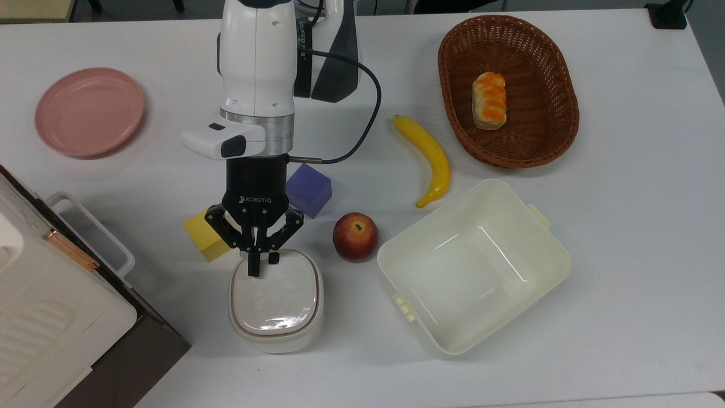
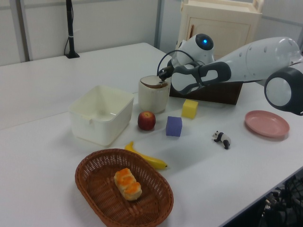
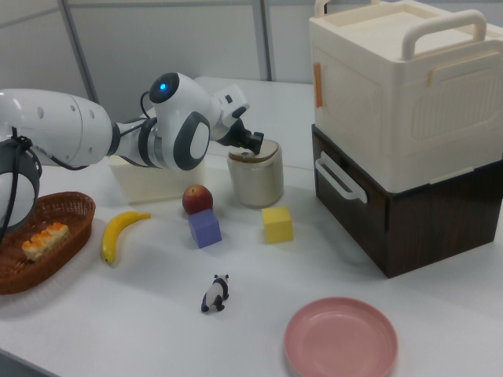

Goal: Close the trash can
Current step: 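Press the lid flat onto the trash can rim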

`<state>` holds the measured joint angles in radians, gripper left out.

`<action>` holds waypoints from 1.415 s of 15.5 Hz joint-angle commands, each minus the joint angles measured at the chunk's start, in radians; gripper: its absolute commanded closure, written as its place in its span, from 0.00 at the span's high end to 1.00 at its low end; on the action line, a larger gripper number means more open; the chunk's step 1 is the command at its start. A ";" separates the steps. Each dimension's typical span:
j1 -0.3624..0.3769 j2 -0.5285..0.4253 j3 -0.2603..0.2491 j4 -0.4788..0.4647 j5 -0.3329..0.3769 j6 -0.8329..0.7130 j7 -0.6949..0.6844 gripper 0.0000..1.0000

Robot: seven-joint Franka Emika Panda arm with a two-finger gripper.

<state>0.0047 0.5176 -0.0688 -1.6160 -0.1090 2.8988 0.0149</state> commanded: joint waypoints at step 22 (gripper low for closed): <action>0.015 0.050 0.001 -0.058 -0.103 0.005 -0.020 0.05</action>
<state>0.0049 0.5282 -0.0677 -1.6333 -0.2044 2.9117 0.0052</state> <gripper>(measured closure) 0.956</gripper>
